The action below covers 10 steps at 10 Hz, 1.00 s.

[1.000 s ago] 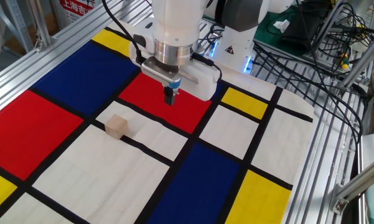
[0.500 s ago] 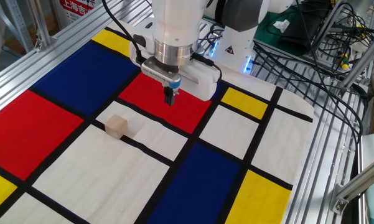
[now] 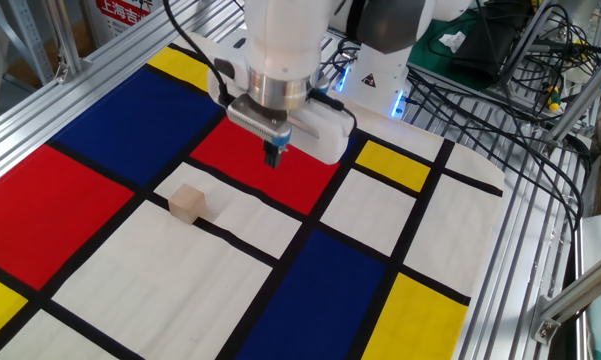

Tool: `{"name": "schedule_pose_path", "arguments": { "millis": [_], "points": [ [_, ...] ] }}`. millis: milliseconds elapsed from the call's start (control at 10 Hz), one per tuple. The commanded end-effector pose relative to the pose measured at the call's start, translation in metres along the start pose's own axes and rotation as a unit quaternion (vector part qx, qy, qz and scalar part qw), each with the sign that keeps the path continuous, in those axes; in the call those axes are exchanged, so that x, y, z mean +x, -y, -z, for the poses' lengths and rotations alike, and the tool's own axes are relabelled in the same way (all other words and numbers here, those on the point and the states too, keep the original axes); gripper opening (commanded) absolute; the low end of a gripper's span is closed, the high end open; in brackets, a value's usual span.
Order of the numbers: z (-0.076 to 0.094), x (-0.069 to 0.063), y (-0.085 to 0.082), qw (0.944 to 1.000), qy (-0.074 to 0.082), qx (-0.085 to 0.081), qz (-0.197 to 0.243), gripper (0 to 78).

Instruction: Pick up the small block on the left and move it to the right

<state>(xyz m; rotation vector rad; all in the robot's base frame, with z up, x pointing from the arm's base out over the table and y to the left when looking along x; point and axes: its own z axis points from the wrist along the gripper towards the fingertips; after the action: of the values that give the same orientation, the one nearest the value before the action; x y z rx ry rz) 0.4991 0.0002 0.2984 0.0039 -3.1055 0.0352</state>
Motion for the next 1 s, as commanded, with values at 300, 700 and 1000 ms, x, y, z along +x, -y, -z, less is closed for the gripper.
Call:
{"name": "schedule_pose_path", "arguments": {
  "millis": [300,700,1000],
  "points": [
    [0.001,0.0,-0.001,0.9992,-0.034,0.019,0.003,0.0],
    [-0.007,-0.005,-0.002,0.9994,-0.031,0.018,0.002,0.0],
    [-0.025,-0.017,0.008,0.9997,-0.022,0.009,0.002,0.0]
  ]
}}
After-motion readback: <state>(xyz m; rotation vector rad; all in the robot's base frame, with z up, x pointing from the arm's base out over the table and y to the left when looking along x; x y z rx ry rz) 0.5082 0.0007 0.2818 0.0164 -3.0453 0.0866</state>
